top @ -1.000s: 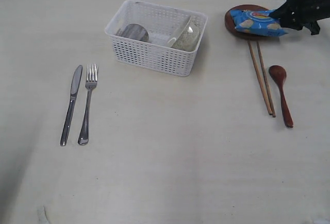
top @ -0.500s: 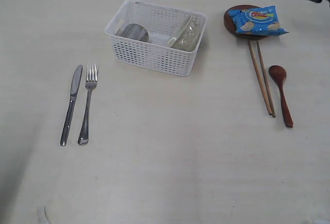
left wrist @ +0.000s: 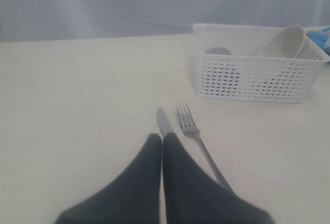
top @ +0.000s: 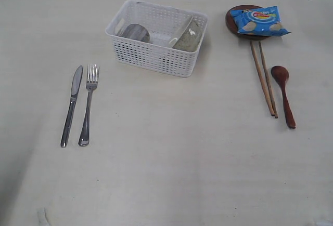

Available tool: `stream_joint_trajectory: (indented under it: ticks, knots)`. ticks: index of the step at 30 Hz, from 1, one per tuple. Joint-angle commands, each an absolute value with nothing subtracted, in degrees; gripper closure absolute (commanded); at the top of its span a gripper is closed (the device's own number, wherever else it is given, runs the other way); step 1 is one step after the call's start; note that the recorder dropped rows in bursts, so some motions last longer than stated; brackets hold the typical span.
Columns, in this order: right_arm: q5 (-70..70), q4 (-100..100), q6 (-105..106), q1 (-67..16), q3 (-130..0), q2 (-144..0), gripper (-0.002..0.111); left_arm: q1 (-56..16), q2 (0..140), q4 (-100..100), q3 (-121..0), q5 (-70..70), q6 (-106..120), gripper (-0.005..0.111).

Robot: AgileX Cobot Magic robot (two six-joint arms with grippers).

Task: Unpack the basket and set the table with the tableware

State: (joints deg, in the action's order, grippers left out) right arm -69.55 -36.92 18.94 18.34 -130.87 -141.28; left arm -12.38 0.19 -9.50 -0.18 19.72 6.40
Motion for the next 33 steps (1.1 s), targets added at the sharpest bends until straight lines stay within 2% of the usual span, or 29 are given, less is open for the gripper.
stream_joint_trajectory:
  ticks: [1,8,17,20,26,33]
  knots:
    - [-69.96,-35.85,18.16,16.49,-126.3,-137.09,0.109,-12.71,0.0,-9.47,0.0,19.62,6.41,0.107]
    - [-69.88,-35.63,22.55,11.88,-114.82,-127.53,0.109,-12.71,0.0,-9.47,0.0,19.62,6.41,0.107]
    - [-36.0,-28.37,23.46,5.68,-87.69,-114.05,0.109,-12.71,0.0,-9.47,0.0,19.62,6.41,0.107]
    - [-36.06,-28.02,23.76,5.04,-86.49,-116.69,0.109,-12.71,0.0,-9.47,0.0,19.62,6.41,0.107]
    - [-45.76,-28.0,23.53,5.04,-86.49,-121.81,0.109,-12.71,0.0,-9.47,0.0,19.62,6.41,0.107]
    - [-42.84,-23.42,20.66,4.45,-86.49,-122.29,0.109,-12.71,0.0,-9.47,0.0,19.62,6.41,0.107]
